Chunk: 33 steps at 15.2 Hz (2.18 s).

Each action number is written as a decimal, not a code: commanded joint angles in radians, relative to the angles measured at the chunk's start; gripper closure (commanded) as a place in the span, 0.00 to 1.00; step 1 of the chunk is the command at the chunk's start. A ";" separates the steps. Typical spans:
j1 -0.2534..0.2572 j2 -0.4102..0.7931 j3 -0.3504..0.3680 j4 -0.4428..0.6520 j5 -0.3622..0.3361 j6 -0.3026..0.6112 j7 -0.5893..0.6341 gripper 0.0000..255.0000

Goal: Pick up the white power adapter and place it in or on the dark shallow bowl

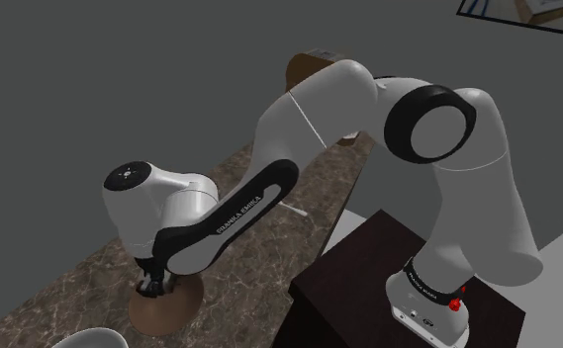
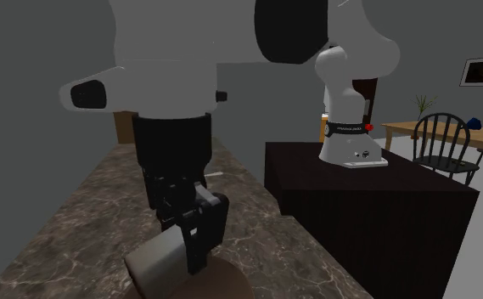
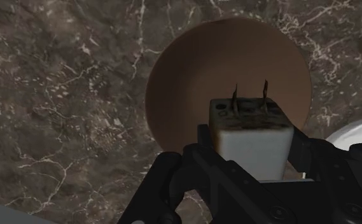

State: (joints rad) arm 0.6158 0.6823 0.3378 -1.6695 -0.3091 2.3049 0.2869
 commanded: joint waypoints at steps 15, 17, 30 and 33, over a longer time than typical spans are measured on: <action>0.028 0.124 -0.037 0.030 -0.039 0.094 0.025 1.00; 0.028 0.124 -0.037 0.030 -0.039 0.094 0.025 1.00; 0.009 0.031 -0.009 0.009 -0.011 0.022 0.009 0.00; 0.009 0.031 -0.009 0.009 -0.011 0.022 0.009 0.00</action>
State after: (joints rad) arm 0.6251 0.7141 0.3287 -1.6612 -0.3203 2.3282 0.2960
